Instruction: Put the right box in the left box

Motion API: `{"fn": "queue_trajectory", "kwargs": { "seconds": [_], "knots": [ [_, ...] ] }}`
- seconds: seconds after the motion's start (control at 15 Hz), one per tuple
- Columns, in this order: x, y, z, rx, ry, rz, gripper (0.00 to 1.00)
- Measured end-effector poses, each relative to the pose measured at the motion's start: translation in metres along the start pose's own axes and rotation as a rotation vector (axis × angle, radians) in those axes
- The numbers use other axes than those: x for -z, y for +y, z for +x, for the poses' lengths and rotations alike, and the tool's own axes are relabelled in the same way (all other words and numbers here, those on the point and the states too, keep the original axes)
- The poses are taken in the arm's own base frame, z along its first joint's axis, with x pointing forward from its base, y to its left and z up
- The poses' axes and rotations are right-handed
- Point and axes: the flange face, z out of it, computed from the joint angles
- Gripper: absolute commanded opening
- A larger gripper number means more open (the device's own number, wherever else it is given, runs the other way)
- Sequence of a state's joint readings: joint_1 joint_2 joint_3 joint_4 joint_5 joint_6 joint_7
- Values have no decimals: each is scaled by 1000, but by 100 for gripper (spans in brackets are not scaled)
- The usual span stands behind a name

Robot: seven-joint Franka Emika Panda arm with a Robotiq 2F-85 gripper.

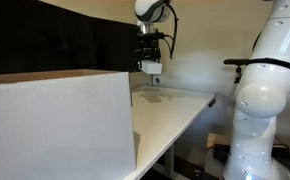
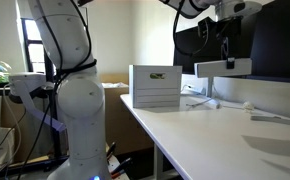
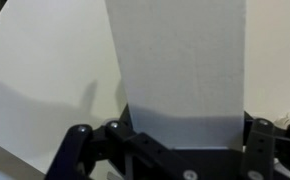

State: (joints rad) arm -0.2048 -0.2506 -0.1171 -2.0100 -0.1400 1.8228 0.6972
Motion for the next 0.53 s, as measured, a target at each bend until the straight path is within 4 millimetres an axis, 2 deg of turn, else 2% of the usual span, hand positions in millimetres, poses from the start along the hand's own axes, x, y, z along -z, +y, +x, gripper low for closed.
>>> {"fn": "queue_trajectory", "kwargs": {
  "seconds": [0.53],
  "knots": [
    [23, -22, -24, 75, 45, -30, 62]
  ]
}}
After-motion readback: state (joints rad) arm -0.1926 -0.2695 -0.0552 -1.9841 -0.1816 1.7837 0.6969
